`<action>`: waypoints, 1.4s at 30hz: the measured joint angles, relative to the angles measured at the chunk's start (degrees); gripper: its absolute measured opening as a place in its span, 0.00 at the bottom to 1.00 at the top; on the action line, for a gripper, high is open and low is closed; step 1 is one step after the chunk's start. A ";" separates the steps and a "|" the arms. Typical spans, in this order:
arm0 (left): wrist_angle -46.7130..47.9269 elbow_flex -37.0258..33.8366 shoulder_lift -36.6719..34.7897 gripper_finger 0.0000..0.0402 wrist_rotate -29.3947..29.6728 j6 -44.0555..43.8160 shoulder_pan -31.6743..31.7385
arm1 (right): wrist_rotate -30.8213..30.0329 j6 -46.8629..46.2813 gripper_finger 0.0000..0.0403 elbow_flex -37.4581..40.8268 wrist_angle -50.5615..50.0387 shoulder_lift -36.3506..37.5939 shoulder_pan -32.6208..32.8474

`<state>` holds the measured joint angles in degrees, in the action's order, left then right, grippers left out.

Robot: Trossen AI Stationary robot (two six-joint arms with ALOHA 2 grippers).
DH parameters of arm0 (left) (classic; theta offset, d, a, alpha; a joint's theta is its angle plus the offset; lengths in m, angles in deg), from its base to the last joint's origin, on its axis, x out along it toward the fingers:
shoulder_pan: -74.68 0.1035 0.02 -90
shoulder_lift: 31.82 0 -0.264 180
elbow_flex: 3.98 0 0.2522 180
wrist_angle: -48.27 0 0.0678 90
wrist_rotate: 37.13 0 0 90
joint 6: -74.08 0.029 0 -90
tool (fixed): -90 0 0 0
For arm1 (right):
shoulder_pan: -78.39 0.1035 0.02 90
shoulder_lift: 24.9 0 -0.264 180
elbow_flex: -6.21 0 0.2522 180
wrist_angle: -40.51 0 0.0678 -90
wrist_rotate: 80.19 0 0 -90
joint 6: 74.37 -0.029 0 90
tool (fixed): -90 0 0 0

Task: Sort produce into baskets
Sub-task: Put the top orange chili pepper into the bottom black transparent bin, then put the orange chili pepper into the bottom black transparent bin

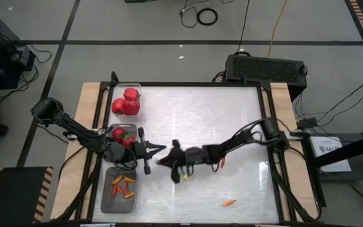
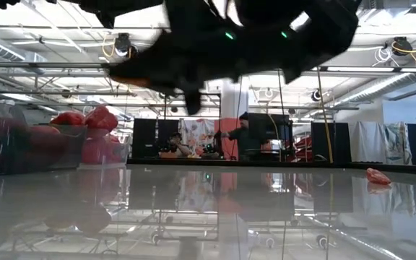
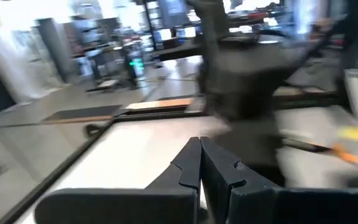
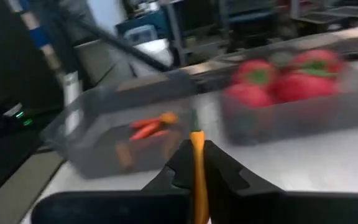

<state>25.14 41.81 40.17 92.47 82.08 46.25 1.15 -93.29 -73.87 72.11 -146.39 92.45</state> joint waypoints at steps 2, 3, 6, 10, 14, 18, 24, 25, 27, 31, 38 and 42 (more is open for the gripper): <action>-0.24 0.00 0.00 0.02 3.23 -0.04 0.01 | 0.07 1.31 0.02 -4.84 -0.14 -3.93 2.03; -0.28 0.00 0.00 0.02 4.80 -0.10 0.01 | 0.43 2.17 0.03 -7.76 -0.35 -6.30 2.96; -0.51 0.00 0.00 0.02 10.86 -0.24 0.01 | 3.78 6.82 0.03 -17.36 -1.81 -12.85 5.03; -0.30 0.02 0.00 0.02 19.31 -3.11 -0.42 | 6.23 10.98 0.04 -31.70 -7.53 -19.82 6.06; -0.10 0.02 0.00 0.02 27.87 -3.11 -2.20 | 6.25 13.71 0.04 -43.66 -16.26 -25.75 6.09; 0.03 0.02 0.00 0.02 32.54 -0.52 -4.44 | 5.65 15.02 0.04 -51.95 -17.91 -29.55 5.48; 0.41 0.02 0.00 0.02 34.76 4.67 -8.34 | 5.67 15.30 0.06 -54.77 -16.90 -32.59 3.82; 0.34 0.02 0.00 0.02 35.23 4.87 -8.70 | 5.85 15.04 0.07 -54.90 -16.71 -32.59 3.50; 0.35 0.02 0.00 0.02 36.84 4.95 -9.02 | 6.08 13.98 0.11 -55.08 -15.73 -32.39 2.83; 0.36 0.02 0.00 0.02 39.14 4.85 -9.09 | 7.19 12.72 0.24 -55.11 -15.95 -32.33 1.56; 0.31 0.02 -0.02 0.02 41.23 4.80 -9.13 | 7.56 10.69 0.46 -55.09 -17.88 -32.37 1.34; 0.25 0.04 -0.02 0.02 41.22 4.47 -9.13 | 8.00 10.76 0.54 -55.09 -23.14 -31.05 1.57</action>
<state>25.39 41.85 40.14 133.69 86.55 37.12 9.14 -82.53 -128.95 48.97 -177.44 94.02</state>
